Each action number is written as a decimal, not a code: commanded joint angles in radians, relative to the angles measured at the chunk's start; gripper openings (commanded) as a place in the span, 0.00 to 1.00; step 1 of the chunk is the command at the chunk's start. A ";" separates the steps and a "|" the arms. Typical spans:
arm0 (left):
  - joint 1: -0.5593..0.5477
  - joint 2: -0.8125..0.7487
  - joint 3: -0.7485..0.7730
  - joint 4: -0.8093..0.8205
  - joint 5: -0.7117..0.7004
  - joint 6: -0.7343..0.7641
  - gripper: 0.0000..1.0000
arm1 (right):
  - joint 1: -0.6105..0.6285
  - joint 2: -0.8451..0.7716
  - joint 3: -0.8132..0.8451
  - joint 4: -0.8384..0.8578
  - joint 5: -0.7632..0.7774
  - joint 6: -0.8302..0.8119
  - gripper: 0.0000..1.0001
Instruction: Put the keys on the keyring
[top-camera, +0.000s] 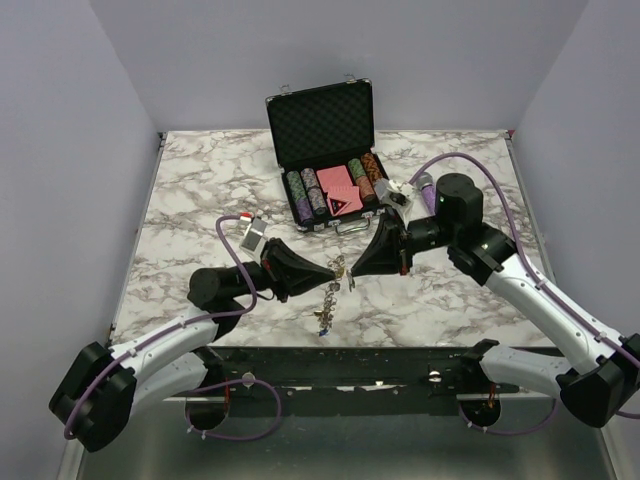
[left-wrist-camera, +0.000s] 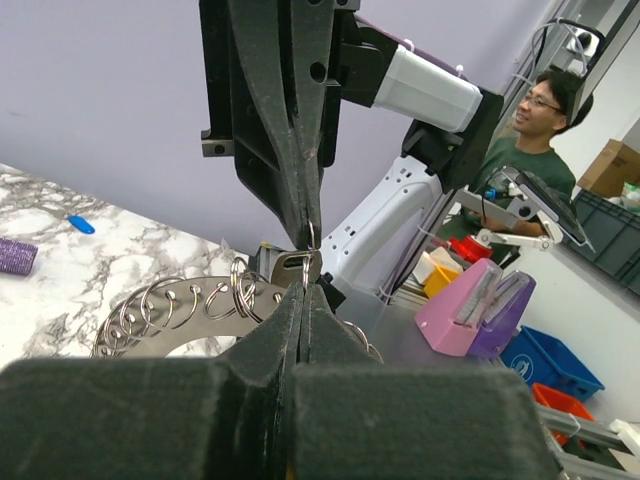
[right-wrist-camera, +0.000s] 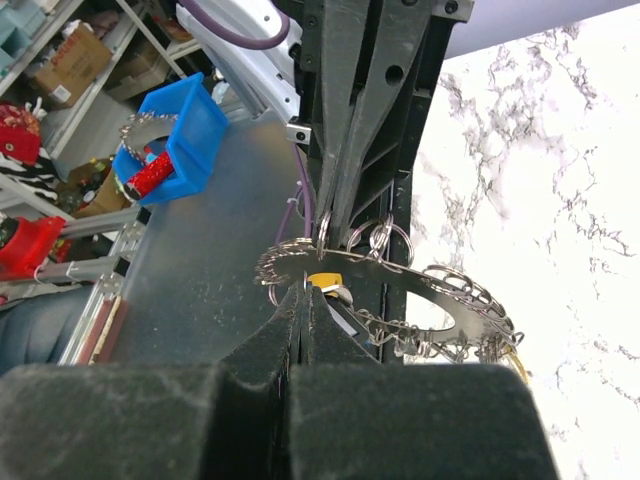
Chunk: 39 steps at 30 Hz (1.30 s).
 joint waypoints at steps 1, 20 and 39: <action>0.001 0.020 -0.004 0.155 -0.027 -0.044 0.00 | 0.006 0.014 0.035 0.010 -0.035 -0.041 0.00; 0.001 -0.073 -0.006 -0.065 -0.163 -0.093 0.00 | 0.006 0.029 0.035 0.092 -0.043 0.054 0.00; -0.006 -0.056 0.016 -0.057 -0.130 -0.074 0.00 | 0.007 0.041 0.009 0.090 0.018 0.078 0.00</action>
